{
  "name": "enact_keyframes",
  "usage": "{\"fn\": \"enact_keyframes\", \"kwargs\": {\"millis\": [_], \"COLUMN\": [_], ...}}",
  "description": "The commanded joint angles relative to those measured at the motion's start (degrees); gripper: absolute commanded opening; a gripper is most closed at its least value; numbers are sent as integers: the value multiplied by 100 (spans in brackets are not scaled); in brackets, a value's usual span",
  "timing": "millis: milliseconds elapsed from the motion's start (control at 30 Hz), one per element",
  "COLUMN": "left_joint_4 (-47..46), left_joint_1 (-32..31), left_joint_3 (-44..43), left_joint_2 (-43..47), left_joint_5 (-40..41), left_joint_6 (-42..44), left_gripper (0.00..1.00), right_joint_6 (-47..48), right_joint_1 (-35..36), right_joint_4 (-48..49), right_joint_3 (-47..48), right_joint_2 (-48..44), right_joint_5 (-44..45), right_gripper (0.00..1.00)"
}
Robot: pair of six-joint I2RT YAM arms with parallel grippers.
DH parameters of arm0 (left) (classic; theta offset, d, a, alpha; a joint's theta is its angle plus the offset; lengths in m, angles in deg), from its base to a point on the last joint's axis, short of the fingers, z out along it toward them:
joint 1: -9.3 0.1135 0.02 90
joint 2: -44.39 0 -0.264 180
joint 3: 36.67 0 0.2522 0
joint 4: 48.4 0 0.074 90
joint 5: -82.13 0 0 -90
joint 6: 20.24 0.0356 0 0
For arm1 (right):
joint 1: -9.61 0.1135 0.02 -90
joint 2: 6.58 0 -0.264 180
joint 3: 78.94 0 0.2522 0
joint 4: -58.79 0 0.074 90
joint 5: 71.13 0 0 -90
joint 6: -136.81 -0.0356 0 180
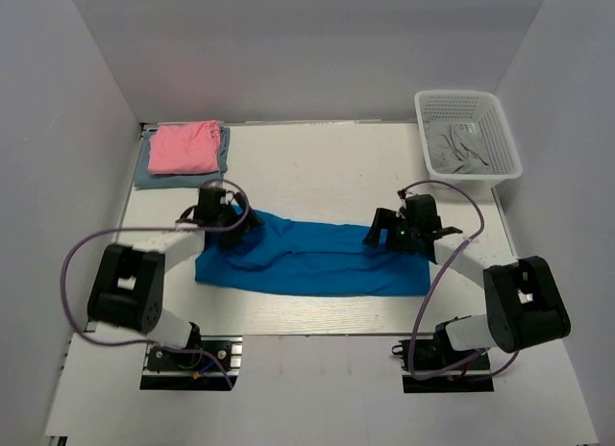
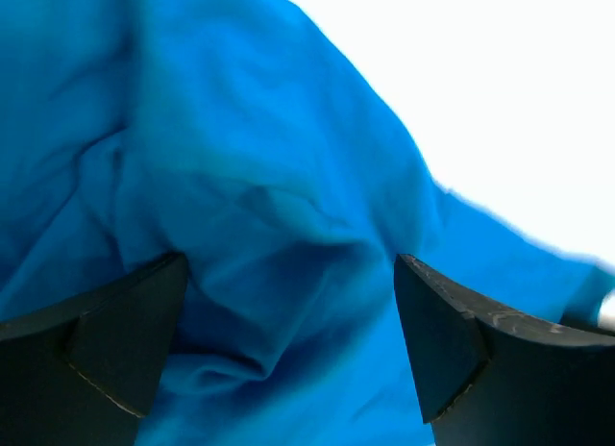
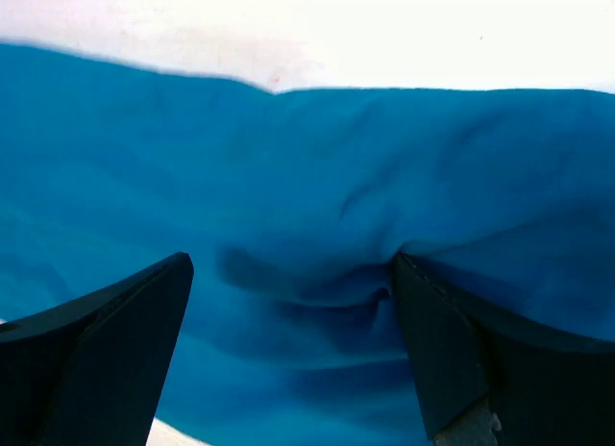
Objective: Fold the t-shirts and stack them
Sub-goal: Rotate the tshirt 90 degrees
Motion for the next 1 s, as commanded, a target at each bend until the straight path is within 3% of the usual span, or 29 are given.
{"fn": "enact_keyframes", "kwargs": {"millis": [0,67,267,367,467,567,600,767,967], "left_joint_4": [182,172,1235,1622,1879,1459,996,649,595], "left_joint_1": [69,69,-141,-291,-423,-607,-712,-828,-880], "left_joint_3": [-817,-1451,-5124,-7300,-8814,-9294,-9295,-9961,-9778], "left_joint_2": [-1325,-2340,-4761,-5913,-6713,-7400,-7479,-7928,-7797], "left_joint_5": [722,495,-673,-1149,-1500,-2080,-2081,-1800,-607], "left_joint_6": [297,516,966,1132,1133,633,519,184,131], "left_gripper": [100,100,100,100,100,100,100,100,100], "right_joint_6": [-435,-593,-928,-893,-709,-384,-331,-5,74], "right_joint_1": [386,606,1863,2584,3375,4235,4359,4878,5029], "right_joint_4": [-195,-266,-520,-538,-503,-608,-661,-811,-837], "right_joint_3": [-511,-810,-1066,-917,-505,109,329,771,1017], "right_joint_2": [-101,-329,-647,-498,10,783,925,1454,1384], "right_joint_5": [180,180,57,-66,-189,-294,-303,-189,21], "right_gripper": [90,90,90,90,90,90,90,90,90]}}
